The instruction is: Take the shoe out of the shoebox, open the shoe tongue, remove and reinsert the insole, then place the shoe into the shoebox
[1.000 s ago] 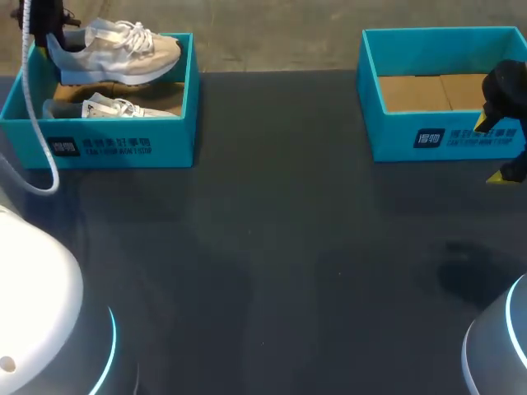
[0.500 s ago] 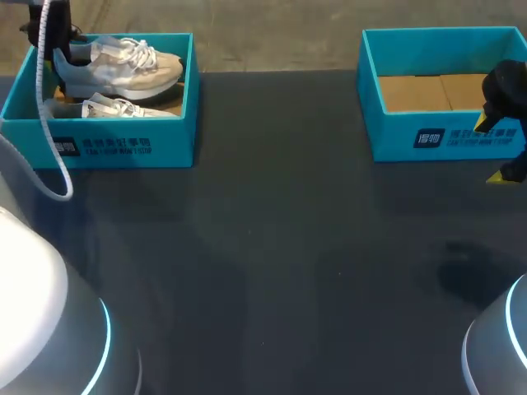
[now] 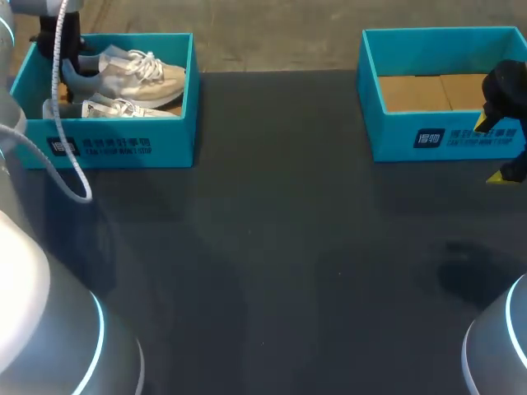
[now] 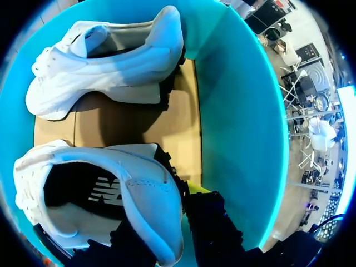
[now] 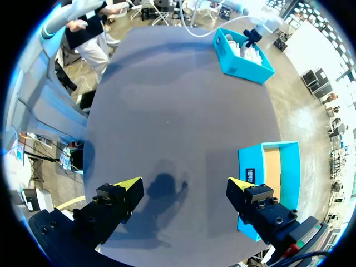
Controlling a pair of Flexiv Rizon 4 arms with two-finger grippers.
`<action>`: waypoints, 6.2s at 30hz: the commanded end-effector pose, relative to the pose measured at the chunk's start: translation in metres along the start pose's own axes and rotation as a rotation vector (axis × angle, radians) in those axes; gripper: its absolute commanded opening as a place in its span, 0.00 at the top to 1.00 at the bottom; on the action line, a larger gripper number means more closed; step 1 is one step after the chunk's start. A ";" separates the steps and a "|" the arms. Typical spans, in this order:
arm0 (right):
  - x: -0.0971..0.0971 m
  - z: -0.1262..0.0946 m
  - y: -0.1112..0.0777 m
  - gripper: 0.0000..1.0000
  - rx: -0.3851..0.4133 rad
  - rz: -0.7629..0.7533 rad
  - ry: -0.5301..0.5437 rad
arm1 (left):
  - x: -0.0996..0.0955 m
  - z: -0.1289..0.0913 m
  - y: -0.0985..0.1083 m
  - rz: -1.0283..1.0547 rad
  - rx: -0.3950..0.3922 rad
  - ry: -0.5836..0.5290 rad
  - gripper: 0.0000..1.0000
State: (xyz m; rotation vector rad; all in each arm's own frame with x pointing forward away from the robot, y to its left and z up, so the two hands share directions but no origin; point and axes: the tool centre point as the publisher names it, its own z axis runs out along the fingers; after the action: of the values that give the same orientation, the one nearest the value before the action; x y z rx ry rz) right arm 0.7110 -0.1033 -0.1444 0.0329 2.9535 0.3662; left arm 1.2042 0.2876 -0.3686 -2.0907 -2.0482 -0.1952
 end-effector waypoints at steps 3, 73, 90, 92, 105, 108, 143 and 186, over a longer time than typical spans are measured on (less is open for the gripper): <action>-0.002 0.001 0.001 0.00 0.003 0.000 0.004 | 0.000 0.010 0.006 -0.007 0.030 0.013 1.00; -0.002 0.001 0.001 0.00 0.003 0.000 0.004 | 0.035 -0.103 -0.155 0.051 -0.105 -0.170 0.00; -0.002 0.001 0.001 0.00 0.003 0.000 0.004 | 0.032 -0.087 -0.163 0.003 -0.082 -0.227 0.00; -0.002 0.001 0.001 0.00 0.003 0.000 0.004 | 0.030 -0.082 -0.163 0.004 -0.071 -0.230 0.00; -0.002 0.001 0.001 0.00 0.003 0.000 0.004 | 0.014 -0.060 -0.155 0.061 -0.031 -0.229 0.20; -0.002 0.001 0.001 0.00 0.003 0.000 0.004 | 0.009 -0.055 -0.154 0.089 -0.020 -0.234 0.24; -0.002 0.001 0.001 0.00 0.003 0.000 0.004 | -0.010 0.011 -0.147 0.116 -0.029 -0.219 0.38; -0.002 0.001 0.001 0.00 0.003 0.000 0.004 | 0.054 -0.120 -0.143 0.156 0.009 -0.168 1.00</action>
State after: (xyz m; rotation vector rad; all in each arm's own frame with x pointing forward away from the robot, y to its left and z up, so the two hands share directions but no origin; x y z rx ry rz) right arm 0.7110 -0.1033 -0.1444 0.0329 2.9536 0.3662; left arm 1.0663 0.3144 -0.2564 -2.3256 -1.9650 0.0076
